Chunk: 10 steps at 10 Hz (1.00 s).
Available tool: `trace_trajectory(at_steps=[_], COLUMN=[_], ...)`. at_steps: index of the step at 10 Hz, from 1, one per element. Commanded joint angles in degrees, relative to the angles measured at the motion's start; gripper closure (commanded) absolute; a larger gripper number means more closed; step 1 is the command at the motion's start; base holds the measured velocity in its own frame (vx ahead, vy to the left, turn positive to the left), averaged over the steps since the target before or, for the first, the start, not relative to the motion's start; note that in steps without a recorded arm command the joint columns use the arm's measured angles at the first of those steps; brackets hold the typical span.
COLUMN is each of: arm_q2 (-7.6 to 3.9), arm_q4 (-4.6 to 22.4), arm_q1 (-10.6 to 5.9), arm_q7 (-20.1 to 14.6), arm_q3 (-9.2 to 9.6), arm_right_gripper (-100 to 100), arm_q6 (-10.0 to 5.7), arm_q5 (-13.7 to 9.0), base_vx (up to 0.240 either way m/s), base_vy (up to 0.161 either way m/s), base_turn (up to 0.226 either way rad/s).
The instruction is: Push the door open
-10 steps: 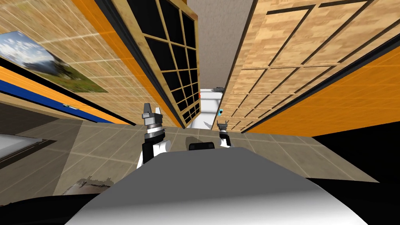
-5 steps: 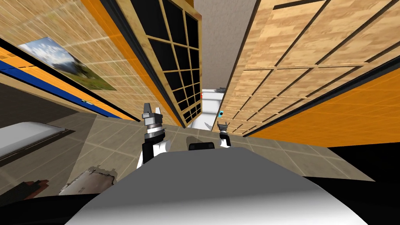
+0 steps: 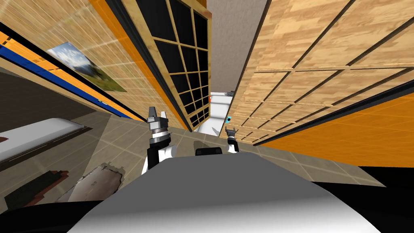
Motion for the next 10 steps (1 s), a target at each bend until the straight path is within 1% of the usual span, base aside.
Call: trace_trajectory(at_steps=[1,5,8,9,10], arm_q2=[-0.01,-0.04,-0.05,-0.04,-0.04], arm_q4=[0.3,0.9,1.3,1.5,1.5], arm_q1=[-0.07,-0.24,-0.37,-0.51,-0.51], arm_q7=[-0.1,-0.3,-0.5,-0.5,-0.5], arm_q3=[-0.14,-0.49,-0.75,-0.69,-0.69], arm_right_gripper=[-100,-100,-100,-100,100], arm_q6=[-0.13,-0.47,-0.71,-0.76,-0.76], arm_q5=[-0.1,-0.3,-0.4,-0.4,-0.4], base_vx=[0.114,0.202,0.163,0.071,-0.010], base_vy=[-0.049,-0.054,-0.076,-0.026,0.001], base_turn=[0.022,0.032,0.029,0.006,-0.003])
